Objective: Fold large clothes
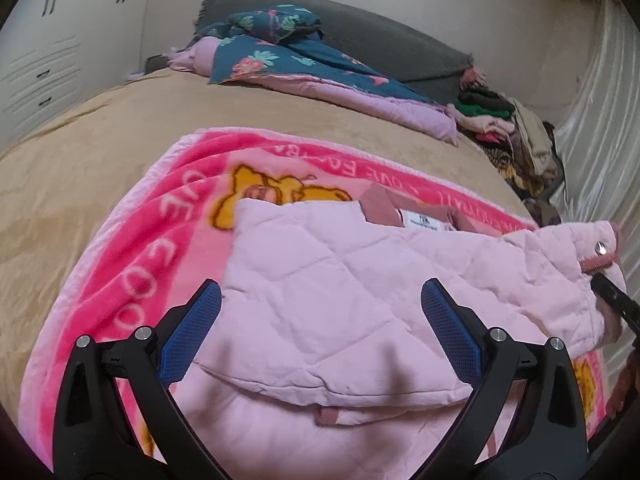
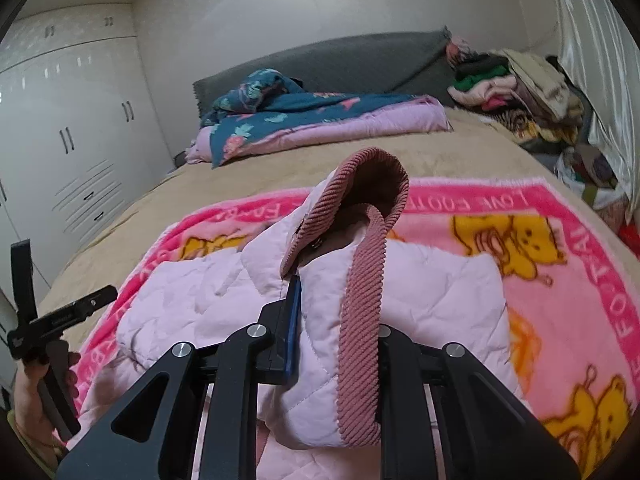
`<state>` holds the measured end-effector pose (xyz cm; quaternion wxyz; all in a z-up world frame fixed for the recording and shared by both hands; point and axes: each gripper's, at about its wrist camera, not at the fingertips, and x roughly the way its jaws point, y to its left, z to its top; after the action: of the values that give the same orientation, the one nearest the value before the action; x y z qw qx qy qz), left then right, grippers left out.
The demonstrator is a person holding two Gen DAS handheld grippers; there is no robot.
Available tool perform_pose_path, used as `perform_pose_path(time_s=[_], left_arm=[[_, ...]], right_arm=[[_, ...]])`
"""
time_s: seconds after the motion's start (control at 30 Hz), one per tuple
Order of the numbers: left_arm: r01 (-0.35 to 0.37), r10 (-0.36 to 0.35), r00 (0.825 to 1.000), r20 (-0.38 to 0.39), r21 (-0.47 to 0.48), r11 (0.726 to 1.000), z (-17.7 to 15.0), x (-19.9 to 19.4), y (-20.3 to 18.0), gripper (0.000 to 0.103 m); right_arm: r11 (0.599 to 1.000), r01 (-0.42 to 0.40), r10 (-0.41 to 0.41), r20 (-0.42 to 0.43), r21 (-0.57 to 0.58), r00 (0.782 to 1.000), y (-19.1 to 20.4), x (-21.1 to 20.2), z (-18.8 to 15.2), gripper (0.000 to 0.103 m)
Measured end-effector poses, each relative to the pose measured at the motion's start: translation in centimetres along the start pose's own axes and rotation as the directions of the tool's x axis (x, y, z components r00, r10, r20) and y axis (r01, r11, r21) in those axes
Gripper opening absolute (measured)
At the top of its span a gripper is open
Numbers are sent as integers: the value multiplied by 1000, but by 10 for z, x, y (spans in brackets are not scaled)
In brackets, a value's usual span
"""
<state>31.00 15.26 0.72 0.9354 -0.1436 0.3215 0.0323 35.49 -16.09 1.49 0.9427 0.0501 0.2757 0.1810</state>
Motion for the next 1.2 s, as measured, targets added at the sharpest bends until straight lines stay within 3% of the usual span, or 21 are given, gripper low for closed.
perform_pose_path(time_s=[0.43, 0.5, 0.57, 0.67, 0.9, 1.07, 1.2], left_arm=[[8, -5, 999, -54, 62, 998, -12, 22, -17, 93], [24, -20, 998, -57, 67, 997, -13, 23, -20, 93], [33, -28, 998, -60, 72, 997, -13, 23, -22, 93], [50, -45, 997, -59, 71, 996, -13, 23, -23, 93], [54, -50, 997, -61, 57, 997, -14, 24, -23, 93], [88, -85, 992, -89, 34, 996, -17, 31, -16, 91], [65, -62, 988, -140, 19, 998, -24, 44, -6, 90]], right_arm=[[996, 43, -35, -92, 84, 995, -26, 34, -24, 21], [995, 63, -54, -106, 78, 993, -25, 37, -26, 25], [993, 92, -83, -112, 78, 990, -26, 38, -27, 36], [990, 119, -109, -119, 79, 987, -30, 36, -27, 42], [983, 173, -171, -43, 58, 984, -27, 18, -22, 65], [991, 130, -130, -28, -18, 991, -4, 14, -17, 79], [993, 74, -79, -55, -92, 995, 22, 22, -18, 81]])
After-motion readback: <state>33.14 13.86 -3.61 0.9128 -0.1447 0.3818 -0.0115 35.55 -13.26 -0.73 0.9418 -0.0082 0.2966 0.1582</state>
